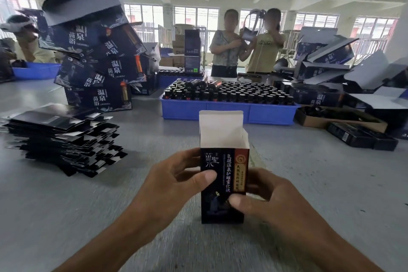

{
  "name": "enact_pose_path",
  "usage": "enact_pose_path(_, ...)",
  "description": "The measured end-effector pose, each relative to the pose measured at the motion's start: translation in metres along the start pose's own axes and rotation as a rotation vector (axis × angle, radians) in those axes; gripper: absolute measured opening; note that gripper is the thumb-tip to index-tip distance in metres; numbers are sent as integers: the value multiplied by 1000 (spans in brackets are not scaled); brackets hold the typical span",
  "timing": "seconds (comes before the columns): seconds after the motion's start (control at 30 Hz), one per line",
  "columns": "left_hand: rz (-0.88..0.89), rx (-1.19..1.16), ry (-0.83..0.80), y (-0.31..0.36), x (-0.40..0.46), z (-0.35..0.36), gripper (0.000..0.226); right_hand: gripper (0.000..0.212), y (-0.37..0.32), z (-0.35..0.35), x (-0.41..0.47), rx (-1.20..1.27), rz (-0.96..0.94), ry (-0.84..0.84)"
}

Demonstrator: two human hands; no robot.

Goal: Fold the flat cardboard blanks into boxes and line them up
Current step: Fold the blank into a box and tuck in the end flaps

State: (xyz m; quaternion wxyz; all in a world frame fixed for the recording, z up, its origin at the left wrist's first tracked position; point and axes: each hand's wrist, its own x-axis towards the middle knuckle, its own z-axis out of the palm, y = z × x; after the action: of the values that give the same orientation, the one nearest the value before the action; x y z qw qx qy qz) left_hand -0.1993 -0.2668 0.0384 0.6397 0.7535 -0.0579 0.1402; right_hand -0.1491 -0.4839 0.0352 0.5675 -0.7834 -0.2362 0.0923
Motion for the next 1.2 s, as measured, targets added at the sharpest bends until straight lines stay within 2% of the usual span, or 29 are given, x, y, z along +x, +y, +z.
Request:
enact_pose_path(0.1,-27,38,-20,-1,-3,2,44,59,-1,-7,1,58,-71,65)
enact_pose_path(0.2,-40,54,-46,-2,-3,3,42,45,0,-8,3,103,-69,49)
enact_pose_path(0.33,-11,47,-43,-2,-3,2,44,47,3,-8,4,139,-67,36)
enact_pose_path(0.47,95,2,19,-3,-4,1,54,59,2,-7,4,122,-93,10)
enact_pose_path(0.6,238,26,83,1,-7,1,47,61,1,-4,3,166,-119,30)
enact_pose_path(0.73,290,72,94,3,-9,4,45,68,-5,-3,-1,138,-196,73)
enact_pose_path(1.0,338,166,103,3,-10,5,42,53,-10,-2,-6,62,-373,143)
enact_pose_path(1.2,310,122,99,2,-9,5,36,46,-11,0,-7,15,-385,145)
